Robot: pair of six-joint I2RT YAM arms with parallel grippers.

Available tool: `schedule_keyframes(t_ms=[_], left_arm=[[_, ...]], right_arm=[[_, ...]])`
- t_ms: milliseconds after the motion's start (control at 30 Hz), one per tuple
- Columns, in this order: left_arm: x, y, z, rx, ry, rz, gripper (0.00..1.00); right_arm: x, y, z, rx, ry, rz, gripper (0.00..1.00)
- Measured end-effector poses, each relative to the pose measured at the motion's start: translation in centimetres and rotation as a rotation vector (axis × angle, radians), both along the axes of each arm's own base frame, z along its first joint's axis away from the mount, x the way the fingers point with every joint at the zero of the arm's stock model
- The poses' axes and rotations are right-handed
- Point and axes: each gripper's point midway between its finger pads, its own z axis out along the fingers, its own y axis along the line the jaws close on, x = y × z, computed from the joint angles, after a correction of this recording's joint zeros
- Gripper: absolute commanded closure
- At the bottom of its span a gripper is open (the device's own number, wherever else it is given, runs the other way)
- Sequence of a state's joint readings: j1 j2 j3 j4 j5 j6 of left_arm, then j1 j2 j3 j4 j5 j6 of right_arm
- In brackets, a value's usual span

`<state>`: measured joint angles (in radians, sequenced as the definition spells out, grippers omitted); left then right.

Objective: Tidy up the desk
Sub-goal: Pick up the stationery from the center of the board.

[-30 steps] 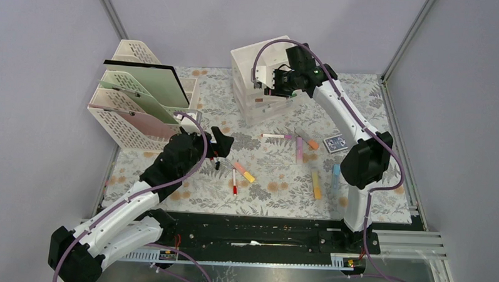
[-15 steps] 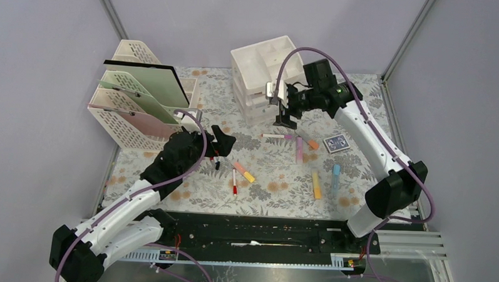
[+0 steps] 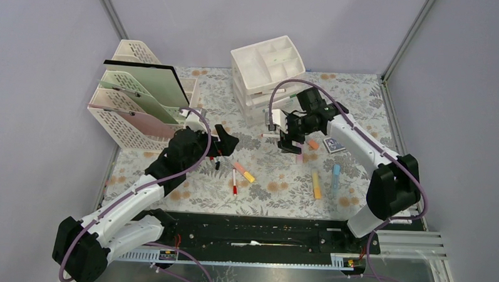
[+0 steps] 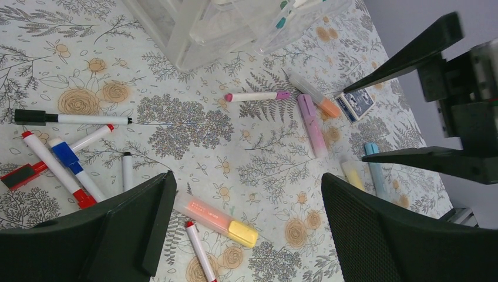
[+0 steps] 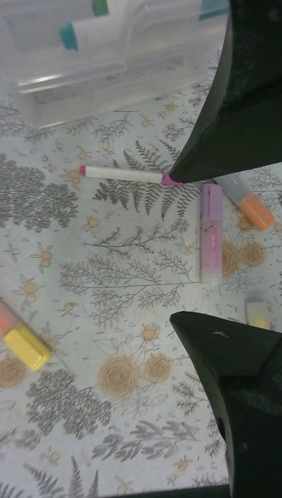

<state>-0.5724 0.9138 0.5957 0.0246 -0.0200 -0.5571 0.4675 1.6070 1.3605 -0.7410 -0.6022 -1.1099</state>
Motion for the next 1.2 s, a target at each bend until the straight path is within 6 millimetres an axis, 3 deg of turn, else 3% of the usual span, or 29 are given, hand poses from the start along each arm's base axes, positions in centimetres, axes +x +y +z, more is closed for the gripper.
schedule_keyframes(t_ms=[367,767,967,1200], left_arm=[[0.2,0.2,0.0,-0.006,0.003,0.01,0.01],[0.1,0.6,0.5,-0.014,-0.004,0.026,0.01],[0.2,1.0,0.5,-0.012,-0.005,0.04,0.01],[0.3,1.1,0.3,-0.008,0.0,0.045,0.01]], right_arm=[[2.8,-1.1,-6.8,-0.101,-0.1,-0.004,0.24],[6.4,-0.3,-11.7,-0.141,-0.183,0.022,0.27],[7.5,-0.1,-13.2,-0.155,-0.186,0.018,0.29],[8.8,0.3,-13.4,-0.153,-0.213,0.008,0.36]])
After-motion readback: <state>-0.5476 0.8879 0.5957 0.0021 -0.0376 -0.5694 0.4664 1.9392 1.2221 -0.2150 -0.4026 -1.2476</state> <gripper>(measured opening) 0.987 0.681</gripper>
